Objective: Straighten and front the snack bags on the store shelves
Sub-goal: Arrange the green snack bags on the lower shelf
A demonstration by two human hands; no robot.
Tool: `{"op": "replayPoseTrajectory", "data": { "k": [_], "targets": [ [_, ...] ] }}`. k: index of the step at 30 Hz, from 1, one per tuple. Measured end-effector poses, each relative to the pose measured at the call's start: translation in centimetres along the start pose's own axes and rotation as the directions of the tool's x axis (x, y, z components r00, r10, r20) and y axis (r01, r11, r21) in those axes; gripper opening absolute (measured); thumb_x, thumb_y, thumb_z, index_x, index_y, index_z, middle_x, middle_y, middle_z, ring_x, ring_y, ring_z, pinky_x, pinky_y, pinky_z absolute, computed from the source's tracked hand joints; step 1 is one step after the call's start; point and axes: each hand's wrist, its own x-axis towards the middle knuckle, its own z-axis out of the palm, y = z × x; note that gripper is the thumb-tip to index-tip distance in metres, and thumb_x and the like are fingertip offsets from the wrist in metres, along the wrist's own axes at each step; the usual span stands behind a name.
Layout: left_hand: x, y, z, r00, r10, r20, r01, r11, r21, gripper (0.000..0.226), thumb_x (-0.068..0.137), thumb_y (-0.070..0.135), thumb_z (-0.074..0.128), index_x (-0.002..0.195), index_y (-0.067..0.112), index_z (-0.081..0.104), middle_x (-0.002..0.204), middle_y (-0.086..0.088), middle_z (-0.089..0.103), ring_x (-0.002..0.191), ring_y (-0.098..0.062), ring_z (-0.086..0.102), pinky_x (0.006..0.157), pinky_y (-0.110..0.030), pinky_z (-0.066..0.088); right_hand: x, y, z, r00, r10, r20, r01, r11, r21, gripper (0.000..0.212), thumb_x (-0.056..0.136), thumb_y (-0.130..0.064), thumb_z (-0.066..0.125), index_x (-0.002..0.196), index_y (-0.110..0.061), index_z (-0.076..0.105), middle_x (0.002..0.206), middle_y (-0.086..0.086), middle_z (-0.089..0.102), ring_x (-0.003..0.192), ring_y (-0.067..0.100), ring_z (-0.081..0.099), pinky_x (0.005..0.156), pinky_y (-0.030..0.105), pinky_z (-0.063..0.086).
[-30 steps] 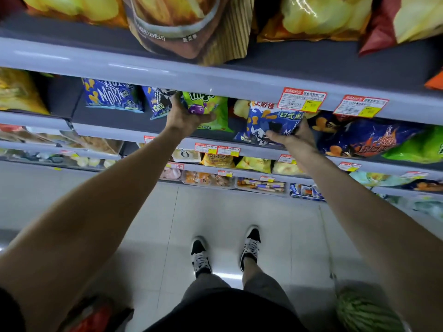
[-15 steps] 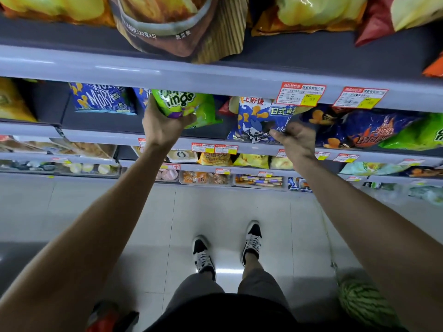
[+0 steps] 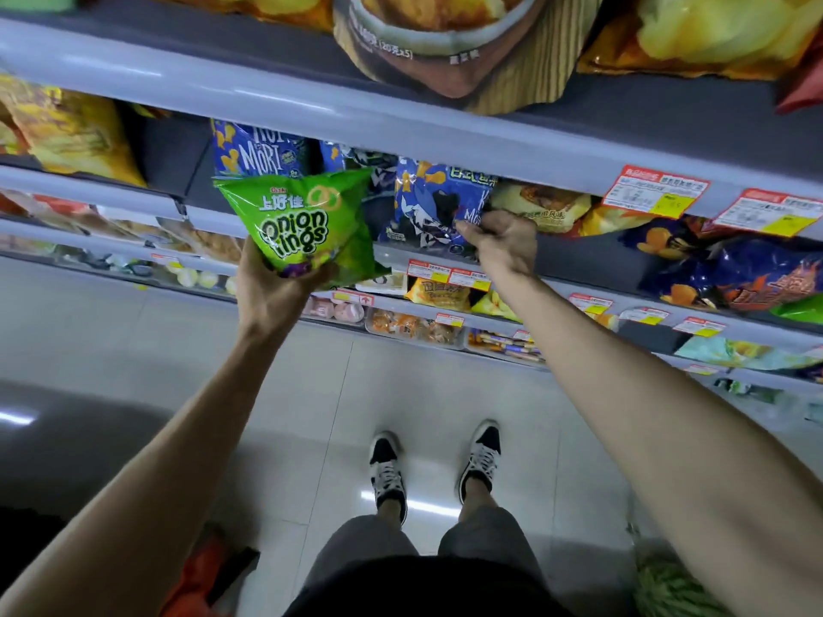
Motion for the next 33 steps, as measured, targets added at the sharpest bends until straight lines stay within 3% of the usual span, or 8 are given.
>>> {"op": "replayPoseTrajectory", "data": {
  "k": [6,13,17,21,24,27,29,33],
  "targets": [
    [-2.2,-1.5,-1.4,0.998,0.001,0.055,-0.004,0.999,0.044,0.083,0.052,0.041,0.101,0.123,0.023,0.063,0.113,0.006,0.078,0.103,-0.018,0.076,0.089,-0.051,0.063,0.0,-0.1,2.6,0.996,0.0,-0.088,-0.012,0.991,-0.131,0.02,0.089,-0.034,0.083,0.097,-0.016,0.08,0.093,-0.001,0.08,0.089,0.016,0.073,0.081,0.029,0.056],
    [-4.5,0.6,1.3,0.974,0.049,0.22,-0.078,0.989,0.126,0.077,0.058,0.047,0.101,0.122,0.028,0.063,0.109,0.012,0.079,0.097,-0.011,0.076,0.086,-0.044,0.063,-6.3,2.0,-1.4,0.993,0.032,-0.111,-0.029,0.999,0.022,0.011,0.099,-0.023,0.068,0.106,-0.016,0.076,0.097,-0.003,0.075,0.099,0.017,0.069,0.08,0.025,0.048],
    [-6.0,3.0,5.7,0.949,0.071,0.308,-0.127,0.978,0.167,0.068,0.061,0.043,0.1,0.115,0.03,0.061,0.1,0.016,0.078,0.09,-0.009,0.075,0.081,-0.036,0.063,-12.8,3.8,-3.7,0.985,-0.121,-0.12,0.125,0.992,0.03,0.013,0.104,-0.015,0.058,0.112,-0.016,0.069,0.093,-0.016,0.068,0.083,-0.008,0.061,0.071,0.018,0.045],
    [-7.1,5.4,10.1,0.915,0.089,0.394,-0.181,0.963,0.201,0.071,0.062,0.045,0.098,0.12,0.029,0.062,0.1,0.015,0.076,0.091,-0.012,0.073,0.075,-0.028,0.056,-15.3,5.1,-5.6,0.979,-0.196,-0.059,0.196,0.981,-0.008,0.028,0.108,-0.015,0.056,0.136,-0.014,0.057,0.12,-0.015,0.063,0.098,-0.019,0.06,0.077,0.006,0.046],
    [-8.1,7.6,12.9,0.904,0.123,0.408,-0.232,0.946,0.229,0.071,0.068,0.045,0.096,0.126,0.027,0.059,0.107,0.011,0.075,0.095,-0.016,0.07,0.072,-0.027,0.046,-14.2,5.7,-6.8,0.979,-0.202,-0.036,0.199,0.977,-0.078,0.046,0.104,-0.026,0.06,0.148,-0.02,0.049,0.136,-0.007,0.059,0.11,-0.011,0.056,0.09,0.018,0.051],
    [-8.5,9.2,15.2,0.903,0.142,0.405,-0.25,0.942,0.225,0.07,0.069,0.05,0.094,0.123,0.028,0.057,0.108,0.01,0.076,0.097,-0.021,0.071,0.072,-0.031,0.048,-12.6,5.2,-8.0,0.979,-0.183,-0.088,0.177,0.982,-0.069,0.057,0.092,-0.027,0.063,0.147,-0.02,0.048,0.133,-0.004,0.061,0.114,0.001,0.057,0.089,0.018,0.047],
    [-8.4,10.1,16.6,0.897,0.143,0.418,-0.246,0.948,0.203,0.07,0.069,0.049,0.095,0.122,0.026,0.056,0.106,0.01,0.075,0.096,-0.021,0.071,0.072,-0.031,0.05,-11.3,4.9,-8.9,0.977,-0.182,-0.114,0.174,0.981,-0.082,0.061,0.087,-0.029,0.06,0.146,-0.023,0.048,0.133,-0.005,0.063,0.118,0.012,0.059,0.096,0.029,0.049],
    [-7.5,11.7,18.8,0.87,0.146,0.471,-0.248,0.955,0.162,0.072,0.07,0.041,0.097,0.124,0.022,0.053,0.106,0.011,0.07,0.093,-0.016,0.065,0.068,-0.027,0.046,-8.2,4.2,-10.5,0.976,-0.179,-0.123,0.164,0.979,-0.123,0.064,0.095,-0.023,0.067,0.153,-0.024,0.042,0.14,-0.003,0.062,0.125,0.016,0.058,0.105,0.034,0.049]
  ]
}}
